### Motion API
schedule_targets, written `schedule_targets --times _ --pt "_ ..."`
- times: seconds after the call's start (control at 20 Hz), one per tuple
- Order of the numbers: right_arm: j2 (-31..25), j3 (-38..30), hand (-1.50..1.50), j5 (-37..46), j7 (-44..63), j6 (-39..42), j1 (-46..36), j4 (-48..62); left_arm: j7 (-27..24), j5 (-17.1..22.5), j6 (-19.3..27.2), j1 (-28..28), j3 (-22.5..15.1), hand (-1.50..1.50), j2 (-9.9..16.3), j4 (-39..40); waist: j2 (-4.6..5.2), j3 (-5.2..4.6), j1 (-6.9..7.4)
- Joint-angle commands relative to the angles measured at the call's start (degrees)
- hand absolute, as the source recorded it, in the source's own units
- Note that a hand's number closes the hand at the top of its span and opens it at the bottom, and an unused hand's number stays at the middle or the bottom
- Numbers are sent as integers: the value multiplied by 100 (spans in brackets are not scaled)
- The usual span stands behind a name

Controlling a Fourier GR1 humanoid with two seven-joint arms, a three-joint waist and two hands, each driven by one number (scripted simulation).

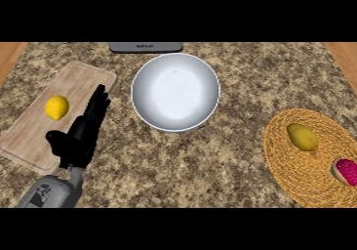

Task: Pick the cupcake from the placemat and place it in the bowl

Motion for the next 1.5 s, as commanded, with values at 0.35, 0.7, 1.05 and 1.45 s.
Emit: schedule_targets --times 0.35,0.7,1.05,1.45 --pt "-1265 -310 -150 -162 2951 824 16 -571 78 -165 -308 -174 142 0 -60 126 32 -2 83" --pt "-981 480 -150 569 3224 1145 -724 384 -156 -311 -491 -56 329 0 -242 303 30 6 122" --pt "-293 161 -150 784 2645 1769 -424 418 393 -765 -274 208 311 0 -552 -430 7 8 70" --pt "241 -213 -150 675 2096 2279 -664 784 335 -877 -597 80 641 0 -783 -95 14 8 73"
